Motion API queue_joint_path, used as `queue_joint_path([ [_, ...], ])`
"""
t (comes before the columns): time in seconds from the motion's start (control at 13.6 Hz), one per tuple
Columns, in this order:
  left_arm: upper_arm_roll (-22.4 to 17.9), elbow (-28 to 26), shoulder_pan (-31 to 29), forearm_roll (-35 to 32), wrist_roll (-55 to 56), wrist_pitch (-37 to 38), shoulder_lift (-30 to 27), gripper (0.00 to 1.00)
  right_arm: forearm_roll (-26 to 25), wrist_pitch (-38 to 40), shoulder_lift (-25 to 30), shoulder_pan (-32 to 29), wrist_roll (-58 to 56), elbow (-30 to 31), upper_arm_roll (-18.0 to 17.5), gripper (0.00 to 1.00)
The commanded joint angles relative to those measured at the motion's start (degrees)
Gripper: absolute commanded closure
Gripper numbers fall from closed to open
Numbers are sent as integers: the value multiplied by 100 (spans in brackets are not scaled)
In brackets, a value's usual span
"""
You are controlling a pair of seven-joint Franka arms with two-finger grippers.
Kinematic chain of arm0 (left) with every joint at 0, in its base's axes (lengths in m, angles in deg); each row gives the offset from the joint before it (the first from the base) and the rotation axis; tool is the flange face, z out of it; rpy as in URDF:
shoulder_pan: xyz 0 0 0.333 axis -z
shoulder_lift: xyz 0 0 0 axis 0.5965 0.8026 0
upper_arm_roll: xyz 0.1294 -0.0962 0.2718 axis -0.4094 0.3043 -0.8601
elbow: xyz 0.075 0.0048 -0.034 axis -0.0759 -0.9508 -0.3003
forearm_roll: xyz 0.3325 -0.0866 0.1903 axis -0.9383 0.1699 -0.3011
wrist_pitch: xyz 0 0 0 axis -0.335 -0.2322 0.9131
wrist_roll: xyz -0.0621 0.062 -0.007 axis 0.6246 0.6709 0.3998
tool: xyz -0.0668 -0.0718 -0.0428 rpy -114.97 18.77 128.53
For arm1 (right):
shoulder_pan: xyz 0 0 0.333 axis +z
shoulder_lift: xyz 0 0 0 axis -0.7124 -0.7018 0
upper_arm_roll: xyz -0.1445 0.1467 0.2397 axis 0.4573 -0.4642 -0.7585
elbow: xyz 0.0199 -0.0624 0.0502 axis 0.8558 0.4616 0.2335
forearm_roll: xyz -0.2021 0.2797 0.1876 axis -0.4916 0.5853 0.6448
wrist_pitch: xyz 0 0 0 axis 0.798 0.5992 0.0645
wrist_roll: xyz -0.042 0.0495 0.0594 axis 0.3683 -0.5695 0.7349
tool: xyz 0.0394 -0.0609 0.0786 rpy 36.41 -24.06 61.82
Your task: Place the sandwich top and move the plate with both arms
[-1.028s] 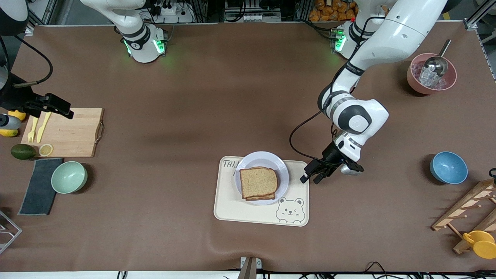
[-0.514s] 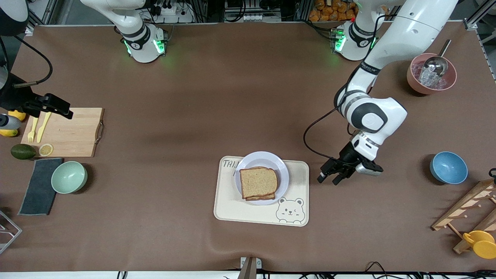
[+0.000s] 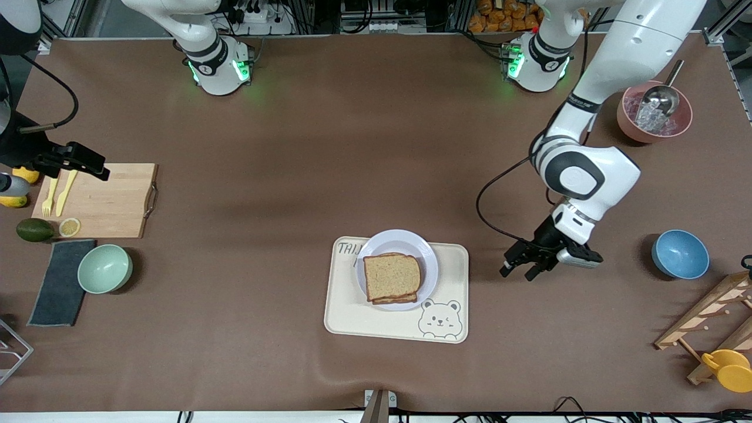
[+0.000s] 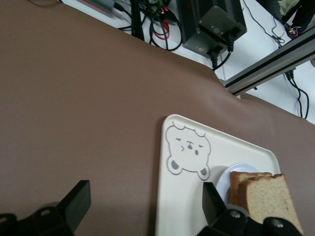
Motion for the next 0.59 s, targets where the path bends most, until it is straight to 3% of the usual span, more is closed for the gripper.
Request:
queue_joint_path([
  [0.0, 6, -351, -390, -939, 599, 351, -310, 0, -110, 98, -57, -54, 74, -127, -45, 0],
  [0.51, -810, -396, -453, -3592, 2479, 1879, -793, 0, -110, 107, -66, -72, 135, -118, -45, 0],
])
